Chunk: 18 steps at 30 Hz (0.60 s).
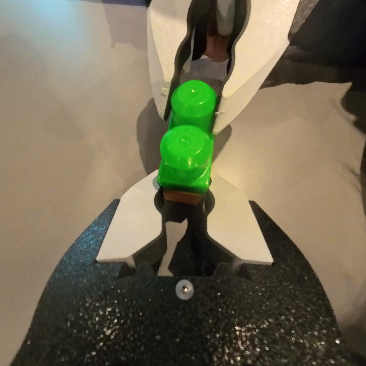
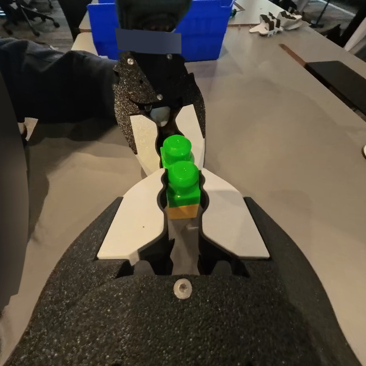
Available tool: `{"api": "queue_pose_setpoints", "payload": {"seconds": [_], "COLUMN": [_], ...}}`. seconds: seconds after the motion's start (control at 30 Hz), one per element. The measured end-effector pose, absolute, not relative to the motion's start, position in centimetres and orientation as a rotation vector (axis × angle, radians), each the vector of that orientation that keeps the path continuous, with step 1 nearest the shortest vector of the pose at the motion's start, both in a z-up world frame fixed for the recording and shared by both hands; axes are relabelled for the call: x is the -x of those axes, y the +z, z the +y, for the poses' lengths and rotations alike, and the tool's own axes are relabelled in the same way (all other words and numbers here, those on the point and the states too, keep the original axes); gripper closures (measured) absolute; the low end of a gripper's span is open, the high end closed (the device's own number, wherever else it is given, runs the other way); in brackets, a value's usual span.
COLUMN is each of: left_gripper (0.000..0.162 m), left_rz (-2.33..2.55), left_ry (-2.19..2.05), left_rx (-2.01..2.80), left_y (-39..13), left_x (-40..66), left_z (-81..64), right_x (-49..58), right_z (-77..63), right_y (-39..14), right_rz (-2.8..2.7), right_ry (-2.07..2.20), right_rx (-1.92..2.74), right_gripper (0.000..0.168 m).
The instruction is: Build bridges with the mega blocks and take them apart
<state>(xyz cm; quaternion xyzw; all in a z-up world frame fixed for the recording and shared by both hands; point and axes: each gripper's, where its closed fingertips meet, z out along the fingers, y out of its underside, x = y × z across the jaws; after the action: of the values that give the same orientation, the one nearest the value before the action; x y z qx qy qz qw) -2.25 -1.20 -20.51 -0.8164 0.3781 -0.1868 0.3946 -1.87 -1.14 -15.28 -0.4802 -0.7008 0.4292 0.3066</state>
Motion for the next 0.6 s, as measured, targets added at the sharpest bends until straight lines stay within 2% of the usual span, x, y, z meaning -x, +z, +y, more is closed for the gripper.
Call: {"api": "queue_pose_setpoints", "payload": {"seconds": [0.37, 0.57, 0.6], "left_gripper": [0.124, 0.121, 0.118], "left_rz": [0.954, 0.972, 0.98], "left_ry": [-0.483, -0.469, -0.435], "left_rx": [2.077, 2.079, 2.091], "left_y": [-20.5, -20.7, -21.0], "left_x": [2.0, 1.9, 2.2], "left_z": [-1.4, -1.6, -1.7], "right_x": [1.6, 1.4, 1.1], "right_z": [-1.2, -0.9, -0.7], "right_y": [-15.2, -16.1, -16.5], "right_rz": [-1.877, -2.132, -2.177], "right_ry": [1.065, 0.774, 0.729], "right_rx": [1.278, 1.338, 1.35], "right_gripper": [0.138, 0.096, 0.094]}}
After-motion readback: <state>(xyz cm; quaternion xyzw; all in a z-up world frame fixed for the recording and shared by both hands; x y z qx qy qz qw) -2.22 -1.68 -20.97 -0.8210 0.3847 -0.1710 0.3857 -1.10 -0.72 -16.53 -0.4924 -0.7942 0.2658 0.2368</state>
